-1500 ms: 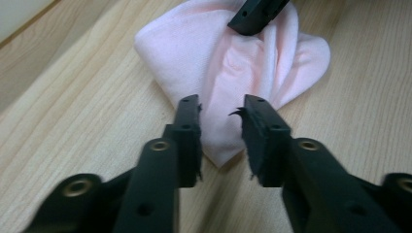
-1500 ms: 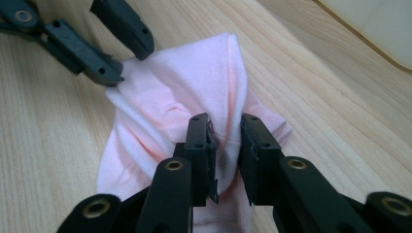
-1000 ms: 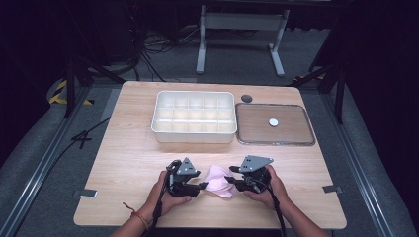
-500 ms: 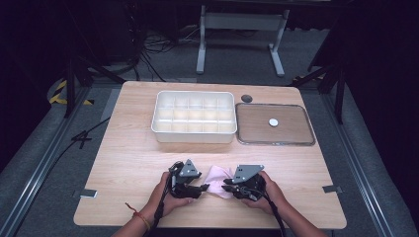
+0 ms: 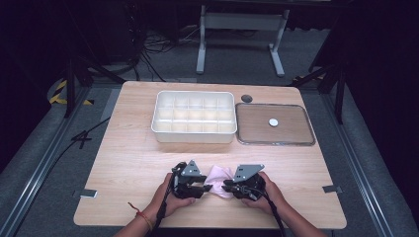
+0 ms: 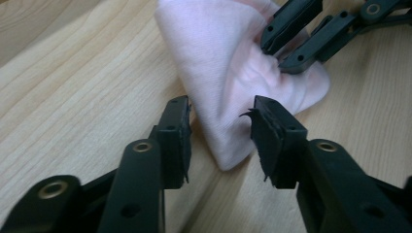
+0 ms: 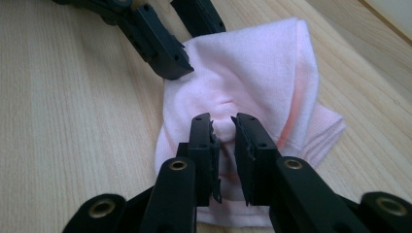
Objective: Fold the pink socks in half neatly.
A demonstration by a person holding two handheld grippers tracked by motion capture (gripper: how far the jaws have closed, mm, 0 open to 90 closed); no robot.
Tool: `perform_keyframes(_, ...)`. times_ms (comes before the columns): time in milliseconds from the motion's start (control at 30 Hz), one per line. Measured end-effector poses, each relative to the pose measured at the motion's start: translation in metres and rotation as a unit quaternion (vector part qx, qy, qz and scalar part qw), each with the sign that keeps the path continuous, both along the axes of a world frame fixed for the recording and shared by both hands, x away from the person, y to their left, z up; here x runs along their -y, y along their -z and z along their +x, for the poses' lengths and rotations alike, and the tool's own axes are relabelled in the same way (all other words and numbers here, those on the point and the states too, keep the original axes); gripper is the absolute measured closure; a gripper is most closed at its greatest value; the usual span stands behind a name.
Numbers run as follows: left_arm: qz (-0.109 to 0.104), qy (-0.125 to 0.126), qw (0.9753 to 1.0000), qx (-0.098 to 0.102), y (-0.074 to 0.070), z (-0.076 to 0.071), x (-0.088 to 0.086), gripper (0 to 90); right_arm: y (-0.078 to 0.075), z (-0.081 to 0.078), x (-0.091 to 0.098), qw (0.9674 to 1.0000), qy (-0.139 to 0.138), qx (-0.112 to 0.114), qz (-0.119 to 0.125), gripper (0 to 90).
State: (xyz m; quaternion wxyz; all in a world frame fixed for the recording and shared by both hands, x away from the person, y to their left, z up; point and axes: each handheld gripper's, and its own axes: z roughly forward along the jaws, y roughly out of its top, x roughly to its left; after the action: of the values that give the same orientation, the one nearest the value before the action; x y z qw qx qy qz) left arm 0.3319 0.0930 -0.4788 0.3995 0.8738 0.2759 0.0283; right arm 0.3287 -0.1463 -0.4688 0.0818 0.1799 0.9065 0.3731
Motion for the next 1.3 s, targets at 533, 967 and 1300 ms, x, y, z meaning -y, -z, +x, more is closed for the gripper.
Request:
perform_keyframes(533,-0.008,-0.009,0.9999,-0.008,-0.001,0.006,-0.003,70.6,-0.011,0.014,-0.003,0.9979,0.045,0.036,0.029,79.9)
perform_keyframes(967,-0.037,-0.014,0.9992,0.004,-0.007,0.007,0.000,81.5,0.005,0.019,-0.014,0.9978,0.059,0.022,0.018,83.0)
perform_keyframes(1300,-0.028,-0.023,0.9993,0.014,-0.009,0.007,0.000,83.0,-0.011,0.014,0.000,0.9970,0.060,0.034,0.035,78.3)
